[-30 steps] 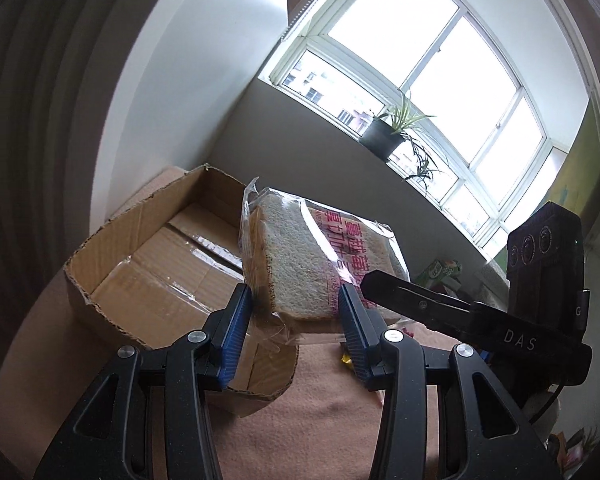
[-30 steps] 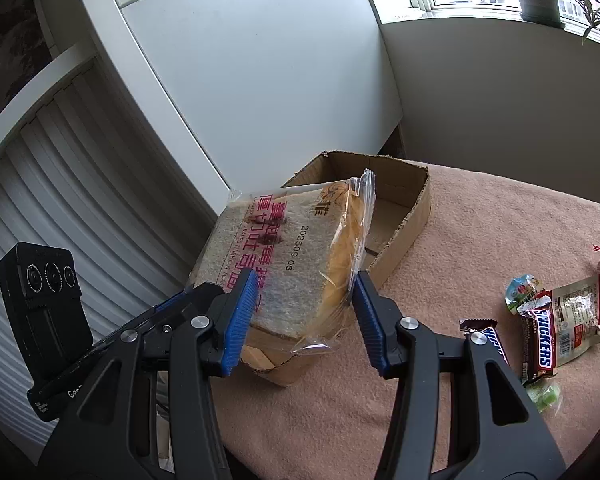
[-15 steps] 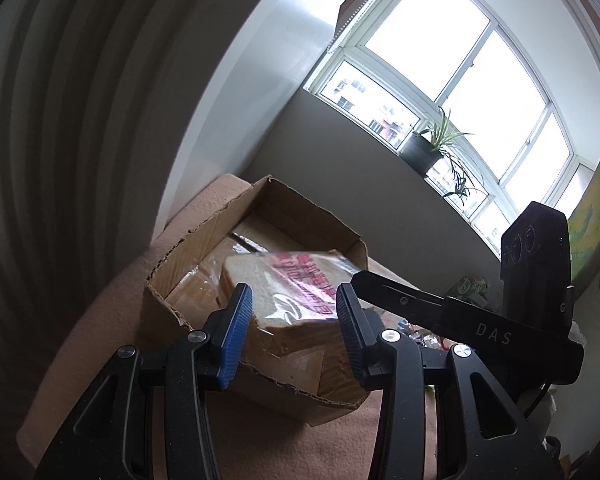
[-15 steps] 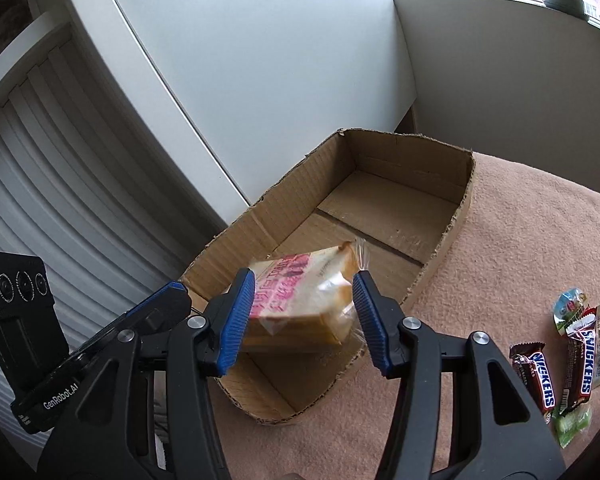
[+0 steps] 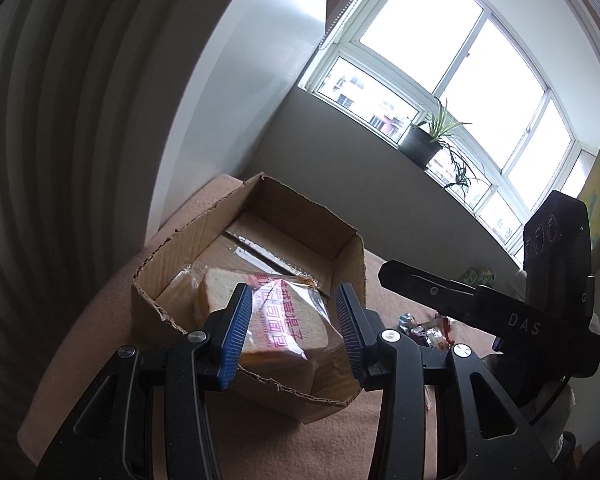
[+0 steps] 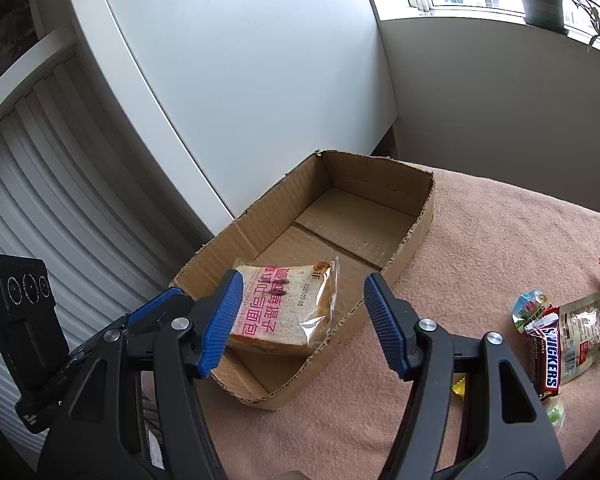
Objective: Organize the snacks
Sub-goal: 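Open the right gripper and withdraw toward the Snickers bars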
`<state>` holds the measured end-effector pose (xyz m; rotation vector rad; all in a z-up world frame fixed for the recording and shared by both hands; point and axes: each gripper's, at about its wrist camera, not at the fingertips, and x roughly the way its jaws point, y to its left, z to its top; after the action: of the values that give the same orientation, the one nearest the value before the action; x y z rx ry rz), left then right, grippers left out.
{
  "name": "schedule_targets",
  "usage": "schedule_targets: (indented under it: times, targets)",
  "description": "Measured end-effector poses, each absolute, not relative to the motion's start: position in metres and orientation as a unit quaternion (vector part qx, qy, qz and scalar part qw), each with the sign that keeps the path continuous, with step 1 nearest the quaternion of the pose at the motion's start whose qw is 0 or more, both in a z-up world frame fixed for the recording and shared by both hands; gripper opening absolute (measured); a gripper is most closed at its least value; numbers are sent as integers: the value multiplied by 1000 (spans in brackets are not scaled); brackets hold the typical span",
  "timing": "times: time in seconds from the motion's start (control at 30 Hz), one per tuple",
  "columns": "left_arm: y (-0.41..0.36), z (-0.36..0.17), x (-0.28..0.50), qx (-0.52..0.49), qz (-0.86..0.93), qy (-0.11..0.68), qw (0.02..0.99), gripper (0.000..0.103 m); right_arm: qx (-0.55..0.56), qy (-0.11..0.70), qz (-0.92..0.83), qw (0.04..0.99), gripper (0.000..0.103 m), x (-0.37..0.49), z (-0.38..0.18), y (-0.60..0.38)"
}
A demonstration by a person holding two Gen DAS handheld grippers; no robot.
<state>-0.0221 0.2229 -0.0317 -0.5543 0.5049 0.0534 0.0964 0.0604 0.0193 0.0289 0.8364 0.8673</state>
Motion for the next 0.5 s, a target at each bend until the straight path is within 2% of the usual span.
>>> schedule_targets:
  times: [0.4,0.5]
  targets:
    - [174,-23,-7,-222,0,263,939,44,32,380,332,863,68,105,25,-55]
    - [161,-23,-1,-214,-10,271,938,51,33,386,313,867,71,107,16,-81]
